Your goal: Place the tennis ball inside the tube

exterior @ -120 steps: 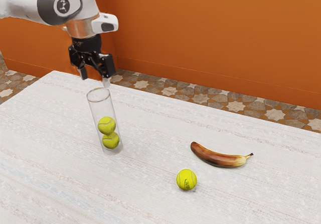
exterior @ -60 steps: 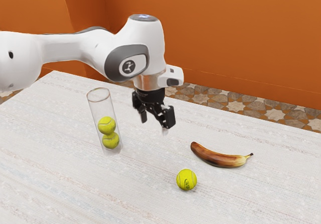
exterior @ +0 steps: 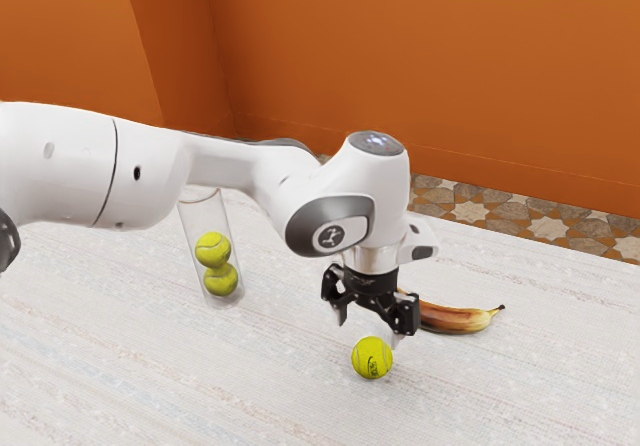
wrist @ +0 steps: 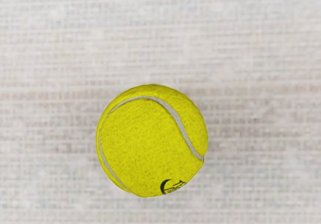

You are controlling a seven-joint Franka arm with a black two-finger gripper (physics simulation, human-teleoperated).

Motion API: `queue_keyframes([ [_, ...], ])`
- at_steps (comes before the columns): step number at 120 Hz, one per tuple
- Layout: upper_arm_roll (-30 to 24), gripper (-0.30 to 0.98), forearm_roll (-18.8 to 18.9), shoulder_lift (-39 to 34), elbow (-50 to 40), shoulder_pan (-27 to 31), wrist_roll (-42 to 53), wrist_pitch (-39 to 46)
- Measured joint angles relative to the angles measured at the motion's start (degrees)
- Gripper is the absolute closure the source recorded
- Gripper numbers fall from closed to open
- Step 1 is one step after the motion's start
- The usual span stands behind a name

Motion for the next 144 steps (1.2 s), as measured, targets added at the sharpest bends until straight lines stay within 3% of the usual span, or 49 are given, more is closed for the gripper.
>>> queue_keyframes([
  [68, 2.71, 0.0, -1.0, 6.8, -3.46, 0.02, -14.27, 13.3],
  [102, 2.74, 0.21, -1.04, 7.75, -3.47, 0.01, -17.66, 14.35],
  [144, 2.82, 0.32, -0.83, 6.9, -3.54, 0.01, -20.53, 14.22],
])
